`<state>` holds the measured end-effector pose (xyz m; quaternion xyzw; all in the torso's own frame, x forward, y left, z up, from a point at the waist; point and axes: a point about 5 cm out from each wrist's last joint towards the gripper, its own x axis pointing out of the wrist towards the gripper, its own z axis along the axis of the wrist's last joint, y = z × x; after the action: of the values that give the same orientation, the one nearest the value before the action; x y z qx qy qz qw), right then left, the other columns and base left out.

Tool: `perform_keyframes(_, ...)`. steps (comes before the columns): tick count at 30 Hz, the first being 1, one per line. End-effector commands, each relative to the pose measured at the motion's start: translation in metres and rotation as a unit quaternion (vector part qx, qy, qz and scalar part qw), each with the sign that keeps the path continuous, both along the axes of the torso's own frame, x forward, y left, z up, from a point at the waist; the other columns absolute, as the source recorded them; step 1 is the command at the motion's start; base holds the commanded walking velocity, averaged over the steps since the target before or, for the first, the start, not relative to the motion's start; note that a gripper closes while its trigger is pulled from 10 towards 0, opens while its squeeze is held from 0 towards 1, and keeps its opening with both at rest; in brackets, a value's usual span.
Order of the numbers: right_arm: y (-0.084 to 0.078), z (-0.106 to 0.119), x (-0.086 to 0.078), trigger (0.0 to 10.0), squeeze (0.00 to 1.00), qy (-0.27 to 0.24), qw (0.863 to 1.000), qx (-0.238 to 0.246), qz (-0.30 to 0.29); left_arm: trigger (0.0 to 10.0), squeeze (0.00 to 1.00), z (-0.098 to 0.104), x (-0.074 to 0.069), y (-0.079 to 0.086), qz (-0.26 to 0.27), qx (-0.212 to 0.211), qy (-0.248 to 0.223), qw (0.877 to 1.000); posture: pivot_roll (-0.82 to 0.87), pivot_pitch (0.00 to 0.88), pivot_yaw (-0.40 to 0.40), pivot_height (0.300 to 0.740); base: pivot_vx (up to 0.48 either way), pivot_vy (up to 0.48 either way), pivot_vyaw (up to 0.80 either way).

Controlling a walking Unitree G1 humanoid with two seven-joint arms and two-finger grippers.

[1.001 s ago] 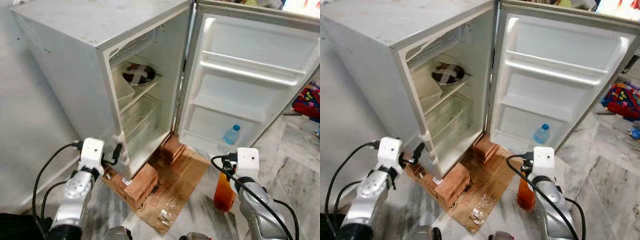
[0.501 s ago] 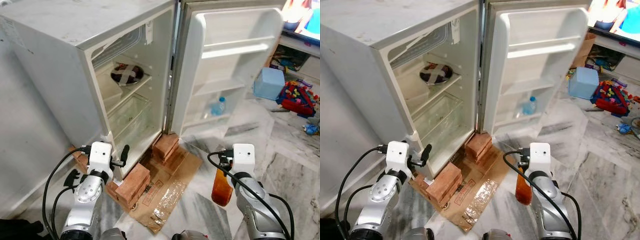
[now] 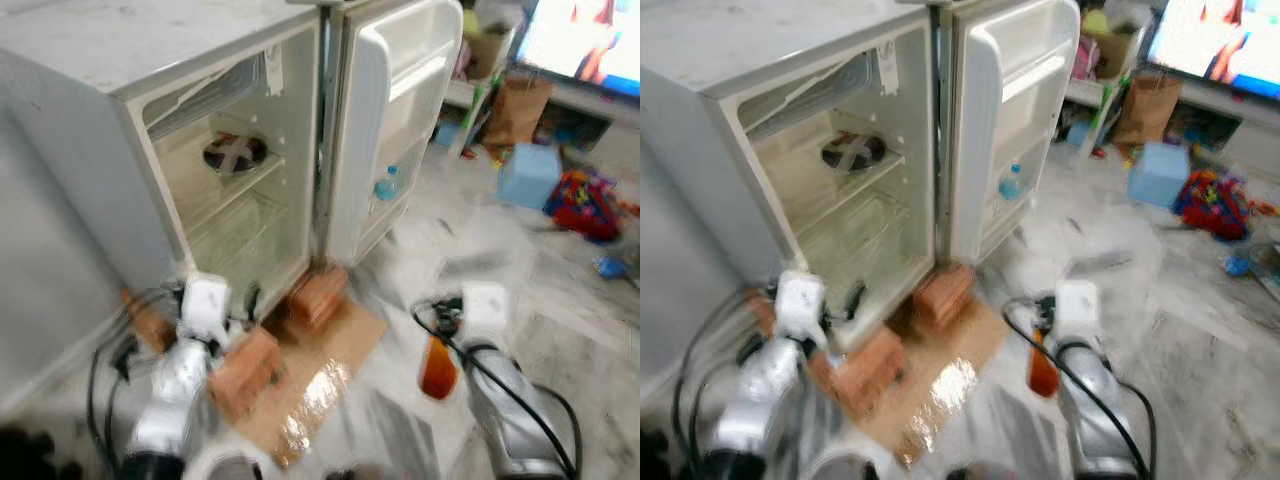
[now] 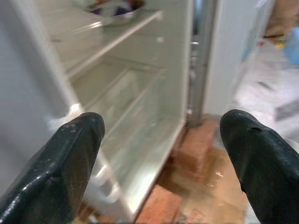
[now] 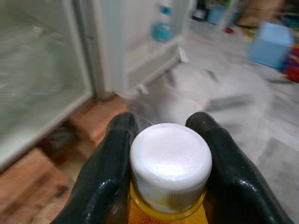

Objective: Restocking fridge

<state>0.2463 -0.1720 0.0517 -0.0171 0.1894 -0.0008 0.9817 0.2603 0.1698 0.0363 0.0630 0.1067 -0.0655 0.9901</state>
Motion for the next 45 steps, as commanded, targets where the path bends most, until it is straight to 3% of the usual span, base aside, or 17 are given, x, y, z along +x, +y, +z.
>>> perform_keyframes(1, -0.008, 0.006, 0.003, 10.0, 0.00, -0.015, 1.000, -0.009, -0.010, 10.0, 0.00, -0.002, -0.001, -0.008, -0.008, -0.004, 0.003, 1.000, 0.00, 0.000, -0.019, 0.740, 0.000, -0.435, 0.40)
perform_keyframes(14, 0.008, 0.017, 0.008, 10.0, 0.00, -0.059, 0.997, -0.012, 0.057, 10.0, 0.00, -0.002, 0.003, -0.002, 0.015, 0.009, 0.003, 1.000, -0.01, 0.000, -0.019, 0.740, 0.356, -0.218, 0.72)
perform_keyframes(26, 0.009, 0.020, 0.009, 10.0, 0.00, -0.065, 0.996, -0.003, 0.066, 10.0, 0.00, -0.006, 0.005, 0.002, 0.040, 0.017, 0.015, 0.999, -0.01, 0.000, -0.025, 0.740, 0.466, 0.000, 0.68)
perform_keyframes(36, 0.008, 0.020, 0.010, 10.0, 0.00, -0.064, 0.996, -0.004, 0.066, 10.0, 0.00, -0.007, 0.006, -0.005, 0.037, 0.020, 0.013, 0.999, -0.02, 0.000, -0.029, 0.740, 0.194, -0.329, 0.00)
perform_keyframes(39, 0.008, 0.019, 0.010, 10.0, 0.00, -0.063, 0.996, -0.005, 0.066, 10.0, 0.00, -0.009, 0.006, -0.007, 0.043, -0.005, 0.016, 0.999, -0.02, 0.000, -0.031, 0.740, 0.000, -0.475, 0.00)
perform_keyframes(43, 0.008, 0.019, 0.009, 10.0, 0.00, -0.062, 0.996, -0.005, 0.066, 10.0, 0.00, -0.009, 0.002, -0.008, 0.029, 0.008, 0.014, 0.999, -0.02, 0.000, -0.031, 0.740, 0.000, -0.240, 0.00)
perform_keyframes(45, 0.008, 0.018, 0.008, 10.0, 0.00, -0.060, 0.996, -0.005, 0.067, 10.0, 0.00, -0.009, 0.001, -0.008, 0.035, -0.007, 0.013, 0.999, -0.02, 0.000, -0.033, 0.740, 0.000, 0.000, 0.00)
